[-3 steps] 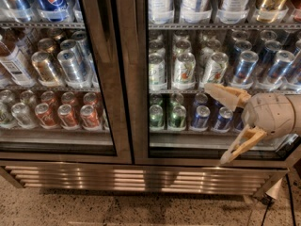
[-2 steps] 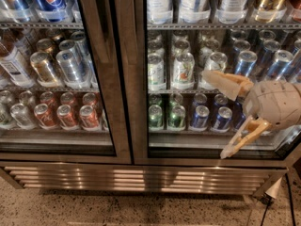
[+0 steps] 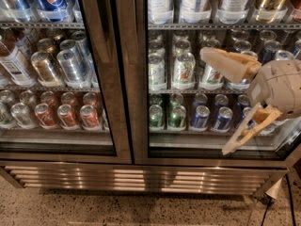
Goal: Open right fridge door
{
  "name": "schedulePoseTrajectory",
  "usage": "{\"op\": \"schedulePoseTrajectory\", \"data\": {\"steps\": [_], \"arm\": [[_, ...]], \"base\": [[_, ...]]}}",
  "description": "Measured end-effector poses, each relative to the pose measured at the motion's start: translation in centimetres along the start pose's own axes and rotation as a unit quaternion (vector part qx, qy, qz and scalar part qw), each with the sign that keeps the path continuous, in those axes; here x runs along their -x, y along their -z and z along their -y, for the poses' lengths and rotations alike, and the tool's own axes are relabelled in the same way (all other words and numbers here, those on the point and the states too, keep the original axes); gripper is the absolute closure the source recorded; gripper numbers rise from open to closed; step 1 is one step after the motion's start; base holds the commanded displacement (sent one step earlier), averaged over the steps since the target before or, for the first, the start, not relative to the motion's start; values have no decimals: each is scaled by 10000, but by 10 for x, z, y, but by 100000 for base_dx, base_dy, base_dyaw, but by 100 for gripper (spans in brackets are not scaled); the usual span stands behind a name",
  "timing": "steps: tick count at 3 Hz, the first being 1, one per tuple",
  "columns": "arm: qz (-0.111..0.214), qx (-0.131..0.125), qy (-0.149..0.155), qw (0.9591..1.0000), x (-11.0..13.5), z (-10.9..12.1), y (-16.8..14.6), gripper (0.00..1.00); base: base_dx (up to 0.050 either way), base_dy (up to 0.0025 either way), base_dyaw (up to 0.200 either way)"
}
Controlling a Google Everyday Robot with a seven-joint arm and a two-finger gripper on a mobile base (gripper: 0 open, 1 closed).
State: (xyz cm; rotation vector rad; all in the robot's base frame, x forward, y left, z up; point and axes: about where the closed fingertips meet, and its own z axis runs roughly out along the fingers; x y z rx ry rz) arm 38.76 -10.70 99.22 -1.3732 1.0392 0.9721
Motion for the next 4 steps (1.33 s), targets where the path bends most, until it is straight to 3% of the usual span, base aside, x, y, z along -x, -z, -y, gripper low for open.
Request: {"op": "schedulePoseTrajectory", "data": {"steps": [1, 2, 4], "arm": [[-290, -645, -2, 9975, -11, 12, 1, 0], [-290, -644, -3, 9975, -11, 12, 1, 0], [-375, -435, -818, 9950, -21, 18, 1, 0]], "base": [[0, 0, 0], [0, 0, 0], [0, 0, 0]]}}
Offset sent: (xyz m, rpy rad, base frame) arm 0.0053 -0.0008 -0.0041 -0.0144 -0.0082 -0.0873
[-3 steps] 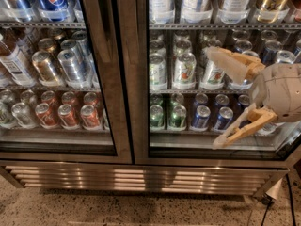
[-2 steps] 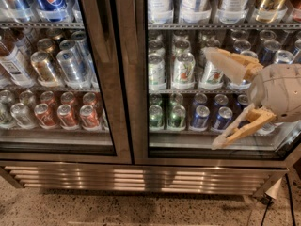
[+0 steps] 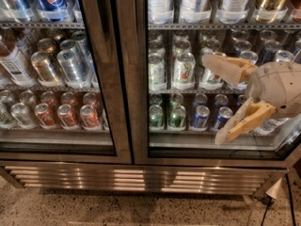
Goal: Open right fridge door
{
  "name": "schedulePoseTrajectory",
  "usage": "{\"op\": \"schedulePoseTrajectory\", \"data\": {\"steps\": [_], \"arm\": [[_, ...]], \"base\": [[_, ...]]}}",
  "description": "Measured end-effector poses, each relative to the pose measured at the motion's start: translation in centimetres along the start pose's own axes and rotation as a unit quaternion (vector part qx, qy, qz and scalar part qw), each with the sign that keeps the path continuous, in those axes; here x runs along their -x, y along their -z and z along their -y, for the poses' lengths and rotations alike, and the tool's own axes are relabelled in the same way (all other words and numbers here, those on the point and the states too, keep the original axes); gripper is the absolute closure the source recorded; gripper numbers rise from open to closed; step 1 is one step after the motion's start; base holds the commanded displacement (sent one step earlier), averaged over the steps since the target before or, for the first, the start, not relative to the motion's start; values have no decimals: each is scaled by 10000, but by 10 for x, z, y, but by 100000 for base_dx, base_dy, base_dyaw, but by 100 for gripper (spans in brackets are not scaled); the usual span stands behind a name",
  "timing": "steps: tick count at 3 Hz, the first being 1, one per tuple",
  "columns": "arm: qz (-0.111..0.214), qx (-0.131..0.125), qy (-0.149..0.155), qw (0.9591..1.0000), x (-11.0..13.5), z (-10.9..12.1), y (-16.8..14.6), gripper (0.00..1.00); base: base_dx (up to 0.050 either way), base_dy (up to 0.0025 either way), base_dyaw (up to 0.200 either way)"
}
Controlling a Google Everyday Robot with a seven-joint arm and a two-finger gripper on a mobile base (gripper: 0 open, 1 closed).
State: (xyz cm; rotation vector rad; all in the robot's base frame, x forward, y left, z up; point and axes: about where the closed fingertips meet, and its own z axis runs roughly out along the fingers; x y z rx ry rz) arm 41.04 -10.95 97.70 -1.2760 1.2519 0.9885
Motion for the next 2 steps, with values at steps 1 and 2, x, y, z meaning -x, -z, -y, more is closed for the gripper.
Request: {"op": "schedulePoseTrajectory", "data": {"steps": [1, 2], "arm": [[-1, 1, -5, 10000, 0, 0, 0, 0], [-4, 32, -49, 10000, -2, 2, -3, 0]], "base": [[0, 0, 0], [0, 0, 0]]}}
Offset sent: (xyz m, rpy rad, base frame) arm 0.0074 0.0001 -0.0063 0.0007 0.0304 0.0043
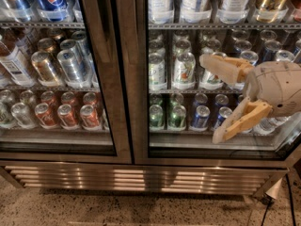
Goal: Open right fridge door
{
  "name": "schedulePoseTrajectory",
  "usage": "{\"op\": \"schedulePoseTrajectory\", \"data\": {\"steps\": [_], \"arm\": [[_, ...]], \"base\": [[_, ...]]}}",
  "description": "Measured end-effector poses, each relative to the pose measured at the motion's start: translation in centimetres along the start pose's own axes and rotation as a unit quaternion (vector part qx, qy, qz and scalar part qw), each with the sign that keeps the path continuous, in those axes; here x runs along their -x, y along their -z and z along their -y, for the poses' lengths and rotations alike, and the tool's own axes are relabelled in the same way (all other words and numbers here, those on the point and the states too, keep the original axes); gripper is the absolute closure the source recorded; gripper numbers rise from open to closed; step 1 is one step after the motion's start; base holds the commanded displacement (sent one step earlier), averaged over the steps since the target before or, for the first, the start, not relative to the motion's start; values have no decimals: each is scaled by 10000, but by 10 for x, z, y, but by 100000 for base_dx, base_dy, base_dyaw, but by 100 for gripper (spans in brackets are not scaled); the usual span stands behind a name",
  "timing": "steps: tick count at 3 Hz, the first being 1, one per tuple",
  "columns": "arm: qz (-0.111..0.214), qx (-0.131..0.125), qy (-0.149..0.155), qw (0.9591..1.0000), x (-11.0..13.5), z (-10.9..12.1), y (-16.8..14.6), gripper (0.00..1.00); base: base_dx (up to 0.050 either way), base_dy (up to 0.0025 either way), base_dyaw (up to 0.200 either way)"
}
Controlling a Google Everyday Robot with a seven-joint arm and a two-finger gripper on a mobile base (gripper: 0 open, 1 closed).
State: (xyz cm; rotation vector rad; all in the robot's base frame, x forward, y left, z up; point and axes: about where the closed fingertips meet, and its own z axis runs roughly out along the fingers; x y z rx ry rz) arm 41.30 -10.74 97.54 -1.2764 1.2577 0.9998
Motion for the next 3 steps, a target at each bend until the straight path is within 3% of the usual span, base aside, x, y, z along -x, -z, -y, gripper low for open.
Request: {"op": "schedulePoseTrajectory", "data": {"steps": [1, 2, 3], "arm": [[88, 3, 232, 9997, 27, -7, -2, 0], [88, 3, 232, 9997, 27, -7, -2, 0], [88, 3, 232, 9997, 27, -7, -2, 0]], "base": [[0, 0, 0], [4494, 198, 8801], [4839, 1, -229]]}}
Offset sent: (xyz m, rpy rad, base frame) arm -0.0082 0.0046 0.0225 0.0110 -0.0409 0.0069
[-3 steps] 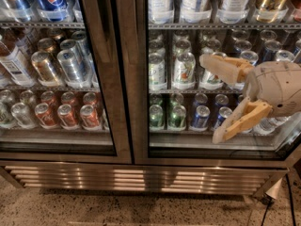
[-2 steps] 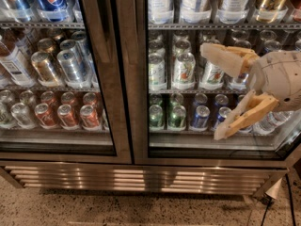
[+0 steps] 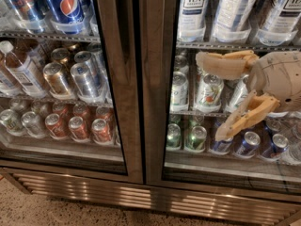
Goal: Open right fridge door
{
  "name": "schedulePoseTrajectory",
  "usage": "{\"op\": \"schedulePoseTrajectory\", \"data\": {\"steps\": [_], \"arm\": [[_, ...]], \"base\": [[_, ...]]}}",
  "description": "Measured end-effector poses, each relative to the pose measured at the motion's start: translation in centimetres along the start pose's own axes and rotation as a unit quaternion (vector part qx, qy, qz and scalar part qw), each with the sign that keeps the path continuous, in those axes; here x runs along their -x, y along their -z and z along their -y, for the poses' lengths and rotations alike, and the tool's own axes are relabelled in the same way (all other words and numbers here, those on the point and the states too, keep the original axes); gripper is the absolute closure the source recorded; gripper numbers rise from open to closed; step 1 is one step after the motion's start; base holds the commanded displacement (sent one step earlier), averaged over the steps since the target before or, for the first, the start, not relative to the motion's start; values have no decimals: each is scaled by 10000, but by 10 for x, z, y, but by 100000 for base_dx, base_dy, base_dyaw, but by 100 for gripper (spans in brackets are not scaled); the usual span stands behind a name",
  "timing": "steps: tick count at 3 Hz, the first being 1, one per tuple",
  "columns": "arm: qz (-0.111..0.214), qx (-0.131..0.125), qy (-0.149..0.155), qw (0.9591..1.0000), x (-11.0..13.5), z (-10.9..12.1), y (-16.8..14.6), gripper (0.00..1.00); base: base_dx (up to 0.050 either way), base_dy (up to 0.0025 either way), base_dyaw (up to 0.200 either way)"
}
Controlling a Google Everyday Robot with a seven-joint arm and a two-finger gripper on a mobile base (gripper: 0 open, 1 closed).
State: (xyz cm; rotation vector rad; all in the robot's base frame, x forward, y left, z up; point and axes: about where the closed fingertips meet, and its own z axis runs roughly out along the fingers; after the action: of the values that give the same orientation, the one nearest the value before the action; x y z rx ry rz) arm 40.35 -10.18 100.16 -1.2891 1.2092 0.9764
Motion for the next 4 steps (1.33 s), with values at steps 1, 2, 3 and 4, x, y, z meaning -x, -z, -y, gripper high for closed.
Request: {"op": "schedulePoseTrajectory", "data": {"steps": [1, 2, 3, 4], "arm": [[0, 0, 0, 10000, 0, 0, 0, 0], [-114, -5, 11, 9999, 23, 28, -14, 0], [-121, 5, 13, 9999, 23, 28, -16, 0], [-238, 259, 35, 9994, 19, 20, -46, 0]], "base": [[-4949, -1, 9], [0, 0, 0], [0, 0, 0], [0, 0, 0]]}}
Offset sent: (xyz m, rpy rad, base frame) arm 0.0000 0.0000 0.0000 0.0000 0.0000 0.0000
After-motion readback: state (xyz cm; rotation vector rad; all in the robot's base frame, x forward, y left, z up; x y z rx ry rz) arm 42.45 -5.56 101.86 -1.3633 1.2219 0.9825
